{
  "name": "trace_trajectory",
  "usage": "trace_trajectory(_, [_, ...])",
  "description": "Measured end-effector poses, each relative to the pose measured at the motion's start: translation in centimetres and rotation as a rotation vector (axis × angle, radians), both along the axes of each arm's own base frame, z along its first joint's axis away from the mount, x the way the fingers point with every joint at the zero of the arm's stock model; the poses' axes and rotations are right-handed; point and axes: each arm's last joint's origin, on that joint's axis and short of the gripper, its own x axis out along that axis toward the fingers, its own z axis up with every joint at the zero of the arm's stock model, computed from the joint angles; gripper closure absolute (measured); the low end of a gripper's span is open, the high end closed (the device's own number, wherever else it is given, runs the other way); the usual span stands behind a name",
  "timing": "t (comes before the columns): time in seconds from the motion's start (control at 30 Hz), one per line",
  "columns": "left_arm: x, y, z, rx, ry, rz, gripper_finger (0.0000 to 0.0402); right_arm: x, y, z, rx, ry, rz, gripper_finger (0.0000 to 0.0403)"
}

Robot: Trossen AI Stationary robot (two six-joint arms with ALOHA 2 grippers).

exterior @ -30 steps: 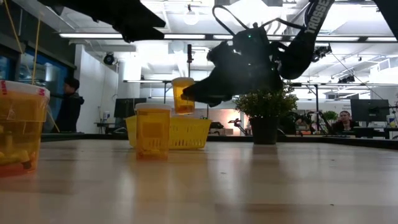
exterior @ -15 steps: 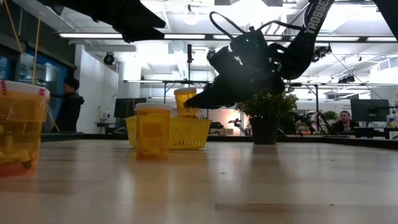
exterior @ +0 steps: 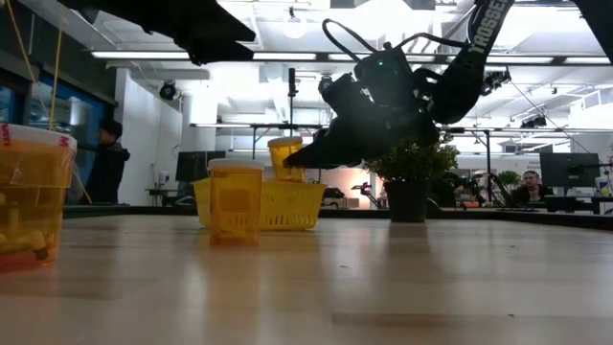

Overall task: Pick and place pill bottles into a basket
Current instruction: Put the yellow pill bottle into the bin

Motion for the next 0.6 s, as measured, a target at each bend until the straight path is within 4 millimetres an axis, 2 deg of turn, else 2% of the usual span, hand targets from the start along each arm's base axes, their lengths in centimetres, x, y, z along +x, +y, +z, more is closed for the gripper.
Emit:
trace_trajectory(0.23, [0.00,0.00,0.02,0.000,-0.002,-0.001,0.0064,-0.01,-0.04,-0.54,0.014,0.026,-0.009,0.0223])
trace_trajectory(0.6, [0.00,-0.01,0.01,0.000,-0.001,-0.002,0.0064,-0.02,-0.09,-0.62,0.009,0.034,-0.027,0.0173])
